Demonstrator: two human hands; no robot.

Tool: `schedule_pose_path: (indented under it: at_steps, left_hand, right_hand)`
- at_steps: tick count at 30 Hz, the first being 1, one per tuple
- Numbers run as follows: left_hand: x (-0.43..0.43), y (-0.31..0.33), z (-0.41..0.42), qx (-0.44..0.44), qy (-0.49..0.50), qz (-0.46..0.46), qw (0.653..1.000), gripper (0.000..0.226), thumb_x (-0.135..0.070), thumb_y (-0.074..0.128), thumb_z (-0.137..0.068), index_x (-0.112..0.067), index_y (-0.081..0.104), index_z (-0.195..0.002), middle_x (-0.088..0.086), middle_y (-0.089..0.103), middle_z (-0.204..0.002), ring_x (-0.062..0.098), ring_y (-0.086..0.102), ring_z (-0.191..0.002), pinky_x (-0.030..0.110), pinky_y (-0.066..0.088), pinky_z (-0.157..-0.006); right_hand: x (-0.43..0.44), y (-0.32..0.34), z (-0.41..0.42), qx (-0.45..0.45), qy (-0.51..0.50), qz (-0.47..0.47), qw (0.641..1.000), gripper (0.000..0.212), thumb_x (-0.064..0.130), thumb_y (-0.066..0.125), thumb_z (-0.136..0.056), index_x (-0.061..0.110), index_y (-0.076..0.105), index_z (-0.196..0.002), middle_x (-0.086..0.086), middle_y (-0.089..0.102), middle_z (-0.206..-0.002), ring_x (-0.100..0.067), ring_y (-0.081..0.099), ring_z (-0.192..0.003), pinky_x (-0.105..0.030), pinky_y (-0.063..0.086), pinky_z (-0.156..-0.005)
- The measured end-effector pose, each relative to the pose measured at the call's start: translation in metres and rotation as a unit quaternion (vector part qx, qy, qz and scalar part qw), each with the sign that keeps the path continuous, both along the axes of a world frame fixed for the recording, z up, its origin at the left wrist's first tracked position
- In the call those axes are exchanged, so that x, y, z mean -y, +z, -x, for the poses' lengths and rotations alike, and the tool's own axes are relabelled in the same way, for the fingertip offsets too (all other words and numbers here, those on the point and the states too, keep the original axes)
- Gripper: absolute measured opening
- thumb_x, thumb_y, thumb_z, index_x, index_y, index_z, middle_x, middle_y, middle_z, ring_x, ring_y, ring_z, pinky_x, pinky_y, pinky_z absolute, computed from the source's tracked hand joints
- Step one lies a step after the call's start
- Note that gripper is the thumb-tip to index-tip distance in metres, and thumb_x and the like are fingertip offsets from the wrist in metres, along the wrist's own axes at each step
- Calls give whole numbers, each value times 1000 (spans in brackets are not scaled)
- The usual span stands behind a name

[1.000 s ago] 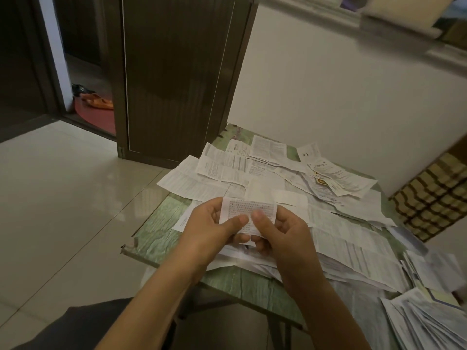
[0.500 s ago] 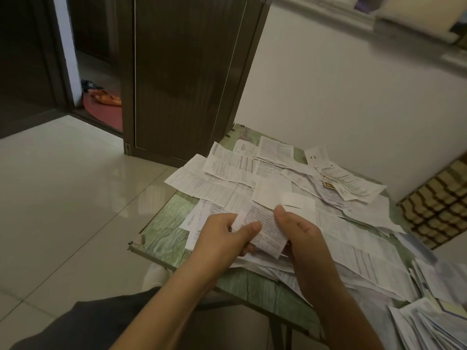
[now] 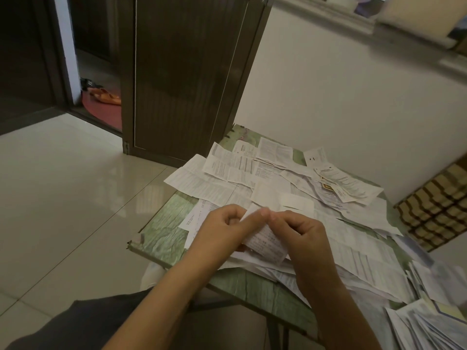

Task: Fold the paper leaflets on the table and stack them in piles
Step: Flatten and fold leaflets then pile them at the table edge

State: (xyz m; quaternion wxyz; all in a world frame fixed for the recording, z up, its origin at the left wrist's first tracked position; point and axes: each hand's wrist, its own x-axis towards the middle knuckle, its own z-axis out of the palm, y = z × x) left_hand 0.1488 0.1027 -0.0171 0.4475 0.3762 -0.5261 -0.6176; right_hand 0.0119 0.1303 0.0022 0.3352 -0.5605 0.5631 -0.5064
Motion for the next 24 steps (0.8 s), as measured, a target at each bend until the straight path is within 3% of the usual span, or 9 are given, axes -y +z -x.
schedule_pose_path:
  at_steps: [2, 4, 8, 10, 14, 17, 20, 22, 24]
  left_hand:
    - [0, 0, 0, -21, 19, -3, 1000, 45, -53, 71, -72, -9, 63, -71, 17, 56, -66, 18, 56, -63, 27, 49, -62]
    - [0, -1, 1, -11, 47, 10, 999, 28, -37, 66, -81, -15, 61, -65, -2, 49, -50, 7, 47, -52, 17, 42, -51]
    - [1, -5, 2, 6, 101, 49, 994, 24, -24, 61, -86, -14, 56, -65, -1, 50, -56, 12, 47, -54, 22, 42, -52]
    - [2, -7, 3, 41, 150, 107, 982, 24, -22, 61, -86, -15, 54, -64, -7, 51, -57, 10, 48, -58, 21, 41, -55]
    - [1, -9, 8, 44, 192, 161, 967, 23, -21, 61, -87, -14, 55, -65, -11, 51, -57, 5, 46, -57, 15, 39, -53]
    - [-1, -9, 6, -8, 165, 107, 980, 21, -24, 61, -87, -11, 62, -71, -4, 55, -61, 11, 49, -59, 18, 40, -54]
    - [-6, -4, 5, -34, 63, 53, 996, 17, -28, 58, -88, -20, 66, -76, -9, 64, -62, 4, 59, -60, 14, 45, -55]
    - [-6, -4, 6, -26, 70, 60, 995, 21, -24, 56, -90, -22, 64, -70, -11, 62, -57, -2, 57, -55, 11, 42, -51]
    - [-5, -6, 8, -20, 105, 64, 992, 27, -22, 55, -91, -19, 61, -64, -8, 59, -55, 3, 56, -54, 12, 40, -49]
  right_hand:
    - [0, 0, -2, -48, 21, 25, 998, 14, 13, 60, -85, 15, 71, -76, 7, 67, -65, -8, 64, -67, -17, 49, -58]
    - [1, -5, -4, -92, 30, 44, 994, 17, 13, 61, -87, 20, 68, -74, 14, 63, -61, -3, 60, -63, -13, 45, -56]
    - [1, -13, -12, -131, 3, 69, 989, 15, 41, 61, -78, 30, 67, -71, 6, 66, -66, -12, 62, -63, -23, 52, -58]
    - [3, -15, -13, -93, -21, 36, 995, 17, 32, 68, -80, 19, 71, -69, -5, 67, -68, -19, 65, -65, -36, 57, -63]
    - [3, -10, -14, 158, -11, -112, 981, 39, 28, 73, -65, -7, 67, -82, -27, 67, -90, -37, 69, -81, -49, 56, -77]
    - [4, -4, -14, 131, -17, -71, 989, 23, 26, 70, -67, 4, 65, -69, -21, 67, -80, -34, 68, -75, -46, 56, -71]
    - [5, 1, -10, 99, -9, -67, 993, 21, 29, 67, -68, 10, 59, -64, -15, 64, -73, -29, 67, -70, -39, 56, -63]
    - [6, -3, -7, 123, 12, -93, 988, 21, 28, 66, -69, 9, 59, -65, -15, 64, -75, -28, 67, -71, -38, 56, -65]
    - [3, -9, -7, 203, 49, -139, 968, 26, 28, 60, -76, 2, 63, -81, -18, 68, -89, -32, 68, -83, -43, 56, -77]
